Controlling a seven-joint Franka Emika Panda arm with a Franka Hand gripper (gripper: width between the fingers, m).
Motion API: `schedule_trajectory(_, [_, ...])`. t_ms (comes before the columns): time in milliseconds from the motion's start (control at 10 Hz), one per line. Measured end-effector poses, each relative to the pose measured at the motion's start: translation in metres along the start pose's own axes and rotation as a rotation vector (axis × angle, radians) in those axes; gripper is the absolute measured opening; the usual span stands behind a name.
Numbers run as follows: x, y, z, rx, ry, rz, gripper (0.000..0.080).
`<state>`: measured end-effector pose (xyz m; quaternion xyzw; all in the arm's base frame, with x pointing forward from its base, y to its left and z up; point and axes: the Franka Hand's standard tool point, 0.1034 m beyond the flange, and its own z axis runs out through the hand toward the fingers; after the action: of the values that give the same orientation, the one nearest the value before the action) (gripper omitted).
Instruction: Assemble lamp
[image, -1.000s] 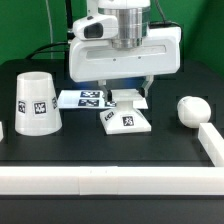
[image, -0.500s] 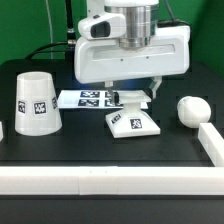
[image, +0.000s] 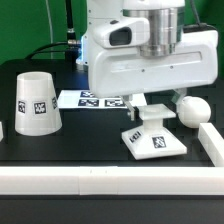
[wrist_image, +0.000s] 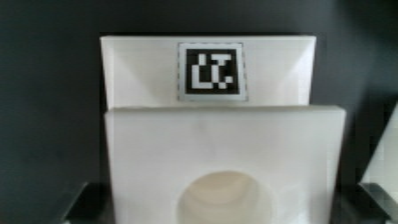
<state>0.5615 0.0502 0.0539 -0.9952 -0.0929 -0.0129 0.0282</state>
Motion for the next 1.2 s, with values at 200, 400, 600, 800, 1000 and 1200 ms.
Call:
schedule_trajectory(200, [0.025,0.001,0.003,0.004,0.011,0.003,0.0535])
schedule_trajectory(400, [0.054,-0.004,0.004,0.007,0.036,0.030,0.0535])
schedule_trajectory(600, [0.063,-0.006,0.004,0.007,0.047,0.032,0.0535])
schedule_trajectory(800, [0.069,-0.012,0.004,0.010,0.048,0.068,0.0535])
schedule_trajectory(1000, [0.072,-0.016,0.004,0.012,0.042,0.090,0.0536])
schedule_trajectory(1200, [0.073,-0.018,0.004,0.013,0.033,0.088,0.0537])
